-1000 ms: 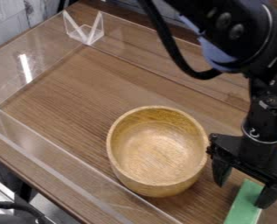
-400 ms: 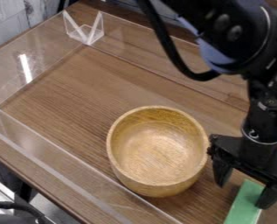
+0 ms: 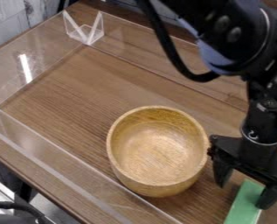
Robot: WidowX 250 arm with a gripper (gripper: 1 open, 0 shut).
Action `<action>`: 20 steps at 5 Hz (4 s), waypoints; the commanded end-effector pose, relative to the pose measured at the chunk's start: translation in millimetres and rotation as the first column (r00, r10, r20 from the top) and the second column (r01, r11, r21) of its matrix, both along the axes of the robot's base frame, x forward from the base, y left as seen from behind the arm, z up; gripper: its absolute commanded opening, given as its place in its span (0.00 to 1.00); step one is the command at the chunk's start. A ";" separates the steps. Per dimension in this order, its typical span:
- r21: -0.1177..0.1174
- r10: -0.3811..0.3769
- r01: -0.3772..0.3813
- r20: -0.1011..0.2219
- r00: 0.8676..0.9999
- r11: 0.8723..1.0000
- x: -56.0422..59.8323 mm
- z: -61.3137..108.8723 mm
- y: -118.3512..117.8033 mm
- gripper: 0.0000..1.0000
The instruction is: Put the green block in the brown bowl
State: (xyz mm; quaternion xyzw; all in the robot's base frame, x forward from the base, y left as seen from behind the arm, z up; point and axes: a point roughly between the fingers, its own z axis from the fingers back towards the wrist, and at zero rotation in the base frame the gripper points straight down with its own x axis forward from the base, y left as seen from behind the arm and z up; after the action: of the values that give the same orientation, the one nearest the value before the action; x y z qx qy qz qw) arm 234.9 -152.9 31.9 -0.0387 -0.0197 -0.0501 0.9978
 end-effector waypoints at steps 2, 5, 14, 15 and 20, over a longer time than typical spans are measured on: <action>-0.024 0.009 -0.008 0.032 0.999 1.000 7.1 6.9 -1.1 1.00; -0.025 0.020 -0.020 0.032 0.999 0.999 6.7 -10.8 1.2 1.00; -0.023 0.052 -0.052 0.009 0.999 0.998 -18.9 88.1 40.2 0.00; -0.022 0.107 -0.106 0.039 0.993 0.994 -19.2 126.6 54.1 0.00; -0.023 0.123 -0.122 0.086 0.989 0.992 -58.9 125.8 25.5 0.00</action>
State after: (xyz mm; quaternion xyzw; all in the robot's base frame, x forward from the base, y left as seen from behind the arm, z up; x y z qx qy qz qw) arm 174.2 -125.2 148.1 -0.0320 -0.0479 0.0114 0.9983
